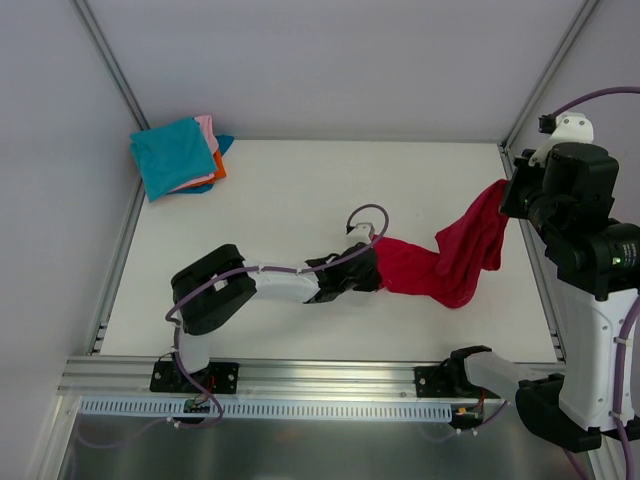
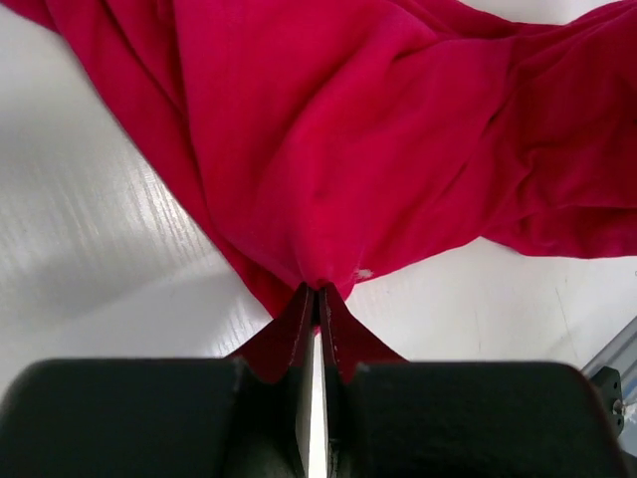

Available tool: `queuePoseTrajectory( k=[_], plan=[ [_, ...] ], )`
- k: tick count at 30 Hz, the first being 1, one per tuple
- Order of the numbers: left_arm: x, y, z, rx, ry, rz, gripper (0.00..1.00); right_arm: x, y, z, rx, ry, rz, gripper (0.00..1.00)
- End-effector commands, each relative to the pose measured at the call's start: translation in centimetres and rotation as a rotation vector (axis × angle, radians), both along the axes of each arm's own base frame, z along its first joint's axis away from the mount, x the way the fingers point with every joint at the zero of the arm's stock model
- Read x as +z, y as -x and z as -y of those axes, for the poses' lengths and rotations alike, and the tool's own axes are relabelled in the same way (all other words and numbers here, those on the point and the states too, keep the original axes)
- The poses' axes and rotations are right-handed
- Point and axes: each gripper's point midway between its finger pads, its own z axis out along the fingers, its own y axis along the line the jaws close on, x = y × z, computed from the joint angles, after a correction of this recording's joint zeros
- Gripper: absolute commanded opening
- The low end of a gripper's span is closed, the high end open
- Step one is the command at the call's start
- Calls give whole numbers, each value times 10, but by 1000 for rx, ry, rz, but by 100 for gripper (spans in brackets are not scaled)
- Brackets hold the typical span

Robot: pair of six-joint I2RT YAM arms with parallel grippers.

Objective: Fold and stack the t-shirts
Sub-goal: Flatten out the tshirt

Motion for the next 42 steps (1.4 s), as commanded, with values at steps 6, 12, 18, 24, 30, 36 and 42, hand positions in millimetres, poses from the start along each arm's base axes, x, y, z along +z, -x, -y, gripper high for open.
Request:
queuePoseTrajectory(
  k=[6, 12, 18, 24, 30, 36, 42],
  plan=[
    [32, -15, 6, 11, 22, 78, 0, 14, -1, 3, -3, 5, 70, 0],
    [151, -45, -64, 102, -175, 428, 0, 24, -2, 8, -28, 16, 94, 1],
    [307, -40, -172, 281, -196, 722, 0, 47, -2, 12, -54, 8, 171, 0],
    [370, -11, -256, 410, -167, 810, 0, 68, 11, 21, -90, -2, 258, 1],
    [381, 20, -318, 486, -87, 793, 0, 94, 52, 49, -193, 13, 398, 0],
    [369, 44, -350, 489, -26, 738, 0, 104, 92, 65, -237, -3, 475, 0],
    [375, 62, -372, 481, 48, 739, 0, 104, 126, 71, -239, -32, 516, 1]
  ],
)
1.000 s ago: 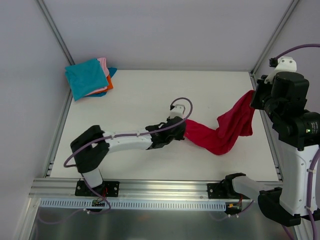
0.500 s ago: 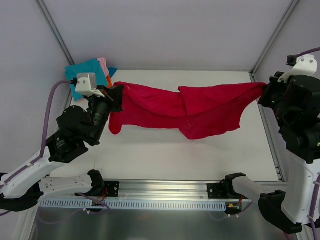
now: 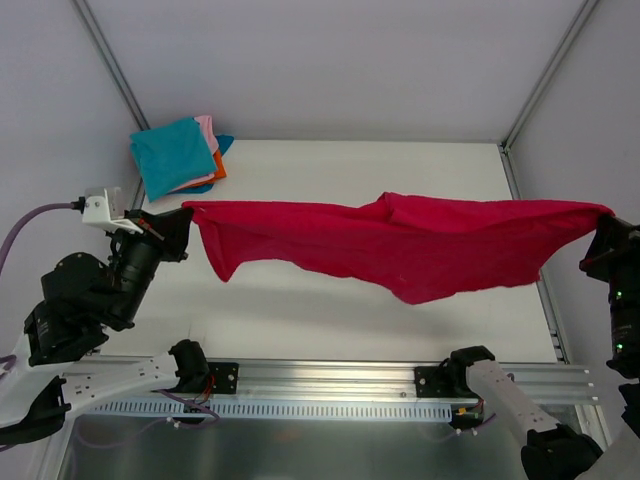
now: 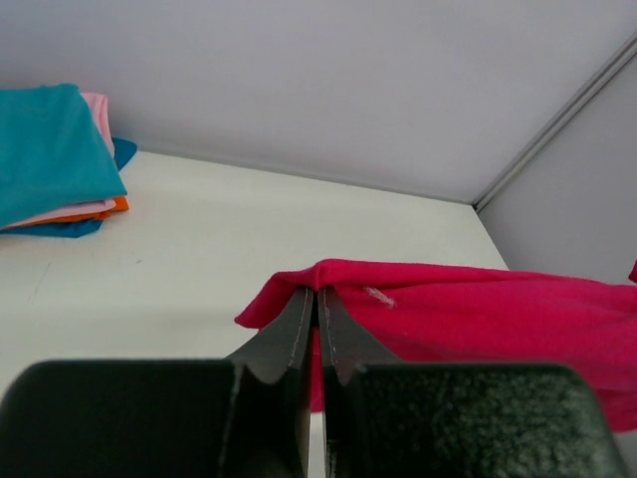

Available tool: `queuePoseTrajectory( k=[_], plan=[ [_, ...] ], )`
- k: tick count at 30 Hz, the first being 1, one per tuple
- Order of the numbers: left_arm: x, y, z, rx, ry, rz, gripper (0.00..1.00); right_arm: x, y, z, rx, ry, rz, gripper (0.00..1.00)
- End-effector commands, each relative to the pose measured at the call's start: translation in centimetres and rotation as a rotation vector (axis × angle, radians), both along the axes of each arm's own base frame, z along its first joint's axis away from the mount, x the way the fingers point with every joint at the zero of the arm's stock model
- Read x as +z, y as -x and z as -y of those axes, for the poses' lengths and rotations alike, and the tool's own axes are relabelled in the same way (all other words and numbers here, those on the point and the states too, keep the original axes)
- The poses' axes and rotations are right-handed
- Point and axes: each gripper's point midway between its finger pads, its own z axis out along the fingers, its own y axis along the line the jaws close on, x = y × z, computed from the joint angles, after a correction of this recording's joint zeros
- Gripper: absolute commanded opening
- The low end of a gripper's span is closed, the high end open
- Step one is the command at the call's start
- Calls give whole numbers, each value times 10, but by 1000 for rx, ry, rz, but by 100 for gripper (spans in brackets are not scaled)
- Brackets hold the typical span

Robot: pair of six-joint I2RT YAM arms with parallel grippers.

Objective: Fold and stack the t-shirts
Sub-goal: Flatten out the tshirt

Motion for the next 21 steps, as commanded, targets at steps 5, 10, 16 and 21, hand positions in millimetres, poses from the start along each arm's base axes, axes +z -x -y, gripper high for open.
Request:
queuePoseTrajectory(
  k=[5, 10, 16, 21],
  plan=[
    [12, 7, -3, -37, 33, 14, 0, 9, 6, 11, -59, 5, 30, 1],
    [11, -3, 11, -31, -21, 9, 0, 4, -19, 3, -42, 23, -18, 0],
    [5, -19, 24, 19, -106, 26, 0, -19, -76, -12, -22, 61, -106, 0],
    [-8, -53, 46, 106, -207, -10, 0, -61, -157, -38, 24, 79, -246, 1]
  ],
)
